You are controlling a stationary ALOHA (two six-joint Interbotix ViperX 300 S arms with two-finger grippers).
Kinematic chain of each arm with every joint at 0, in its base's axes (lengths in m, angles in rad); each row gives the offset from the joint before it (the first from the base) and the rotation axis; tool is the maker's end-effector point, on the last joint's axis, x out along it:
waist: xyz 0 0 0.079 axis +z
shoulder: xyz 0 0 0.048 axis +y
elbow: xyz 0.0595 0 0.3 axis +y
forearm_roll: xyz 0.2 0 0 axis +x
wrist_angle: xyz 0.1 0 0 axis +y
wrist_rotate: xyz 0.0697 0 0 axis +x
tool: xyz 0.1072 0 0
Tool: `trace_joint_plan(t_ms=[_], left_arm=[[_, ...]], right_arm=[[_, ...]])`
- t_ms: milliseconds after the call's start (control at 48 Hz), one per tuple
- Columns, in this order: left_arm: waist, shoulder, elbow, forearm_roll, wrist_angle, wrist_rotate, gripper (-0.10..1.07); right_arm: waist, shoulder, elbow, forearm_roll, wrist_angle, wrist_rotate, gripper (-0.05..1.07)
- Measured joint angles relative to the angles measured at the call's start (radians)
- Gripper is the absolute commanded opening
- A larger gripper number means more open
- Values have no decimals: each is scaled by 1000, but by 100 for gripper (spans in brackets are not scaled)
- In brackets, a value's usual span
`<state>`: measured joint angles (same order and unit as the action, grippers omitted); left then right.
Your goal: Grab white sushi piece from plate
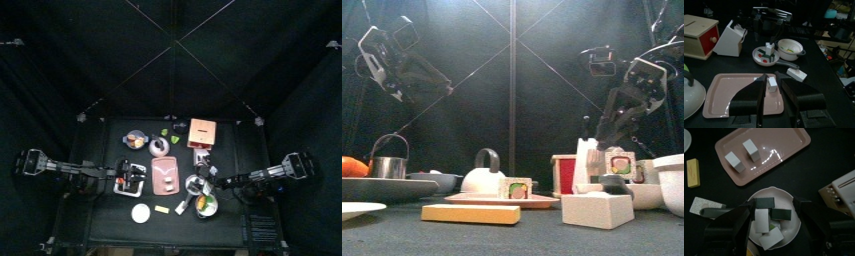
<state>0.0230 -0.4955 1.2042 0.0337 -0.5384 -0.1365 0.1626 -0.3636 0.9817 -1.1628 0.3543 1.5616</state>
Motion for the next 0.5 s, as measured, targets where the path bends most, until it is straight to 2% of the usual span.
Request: trace_joint_plan(t_ms=[208, 500], left_arm=[[0, 0, 0, 0, 2, -2, 66], [0, -2, 0, 0, 0, -2, 66]], right_arm=[[0, 61, -58, -52, -28, -46, 92], [-6, 287, -218, -204, -86, -63, 92]])
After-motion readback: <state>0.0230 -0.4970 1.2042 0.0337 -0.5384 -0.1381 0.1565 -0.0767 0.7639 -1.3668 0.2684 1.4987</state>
